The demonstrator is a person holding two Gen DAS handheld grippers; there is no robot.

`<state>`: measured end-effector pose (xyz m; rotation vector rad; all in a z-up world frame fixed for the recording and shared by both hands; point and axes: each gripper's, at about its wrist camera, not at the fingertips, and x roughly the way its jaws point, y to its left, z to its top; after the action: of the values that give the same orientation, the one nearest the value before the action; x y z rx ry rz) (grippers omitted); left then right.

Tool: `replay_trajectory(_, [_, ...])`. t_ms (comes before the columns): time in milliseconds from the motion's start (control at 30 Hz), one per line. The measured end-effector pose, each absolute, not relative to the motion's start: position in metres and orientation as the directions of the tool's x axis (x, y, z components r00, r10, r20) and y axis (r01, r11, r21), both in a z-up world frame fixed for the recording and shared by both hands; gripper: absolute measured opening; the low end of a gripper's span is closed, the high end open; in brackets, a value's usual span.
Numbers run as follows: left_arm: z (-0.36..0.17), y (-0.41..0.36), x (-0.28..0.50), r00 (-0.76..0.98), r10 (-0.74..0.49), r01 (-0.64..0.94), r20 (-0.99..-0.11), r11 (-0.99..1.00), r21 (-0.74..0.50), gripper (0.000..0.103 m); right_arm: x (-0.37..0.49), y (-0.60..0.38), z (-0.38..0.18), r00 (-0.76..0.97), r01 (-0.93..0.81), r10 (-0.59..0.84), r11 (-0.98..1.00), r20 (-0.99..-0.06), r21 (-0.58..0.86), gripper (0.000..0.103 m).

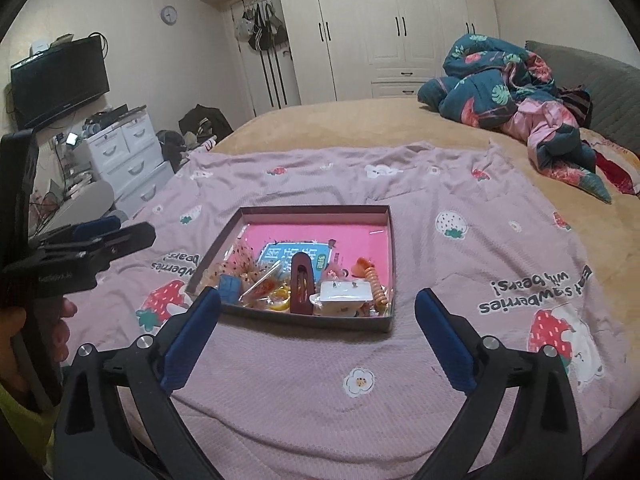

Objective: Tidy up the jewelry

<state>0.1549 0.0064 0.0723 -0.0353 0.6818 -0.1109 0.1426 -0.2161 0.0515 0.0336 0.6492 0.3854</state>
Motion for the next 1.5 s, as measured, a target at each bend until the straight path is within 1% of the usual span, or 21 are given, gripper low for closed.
replay_trajectory(133, [0.068,0.011,0.140,0.770,-0.121,0.076,-0.626,0.992,-0.098,0.094,0.130,-0.216,0.056,0.742,-0.342,0.353,0.930,-0.570,0.132,0.098])
replay_trajectory(300, [0.063,0.013,0.128,0.771,-0.111,0.058,-0.627,0.993,-0.104,0.094,0.117,-0.219,0.058,0.757,-0.339,0.345,0.933,-0.555,0.118,0.098])
replay_trajectory(667, [0.053,0.007,0.103,0.772,-0.111,0.068,-0.626,0.993,-0.092,0.094,0.094,-0.227,0.055,0.785,-0.320,0.323,0.942,-0.529,0.100,0.099])
replay_trajectory(867, [0.041,0.005,0.089,0.773,-0.115,0.074,-0.624,0.993,-0.092,0.094,0.084,-0.226,0.048,0.783,-0.327,0.334,0.939,-0.525,0.110,0.099])
replay_trajectory(1033, [0.025,0.008,0.076,0.776,-0.106,0.051,-0.622,0.993,-0.106,0.094,0.078,-0.222,0.031,0.772,-0.328,0.335,0.938,-0.540,0.112,0.099])
replay_trajectory(1200, [0.011,0.009,0.069,0.761,-0.087,0.042,-0.642,0.996,-0.085,0.094,0.074,-0.218,0.013,0.757,-0.316,0.316,0.943,-0.573,0.103,0.099])
replay_trajectory(1367, [0.008,0.011,0.069,0.751,-0.075,0.024,-0.656,0.996,-0.086,0.094,0.073,-0.219,0.010,0.755,-0.312,0.313,0.944,-0.576,0.105,0.099])
replay_trajectory(1500, [0.011,0.011,0.067,0.757,-0.075,0.022,-0.649,0.996,-0.089,0.094,0.073,-0.222,0.011,0.757,-0.311,0.316,0.944,-0.572,0.110,0.099])
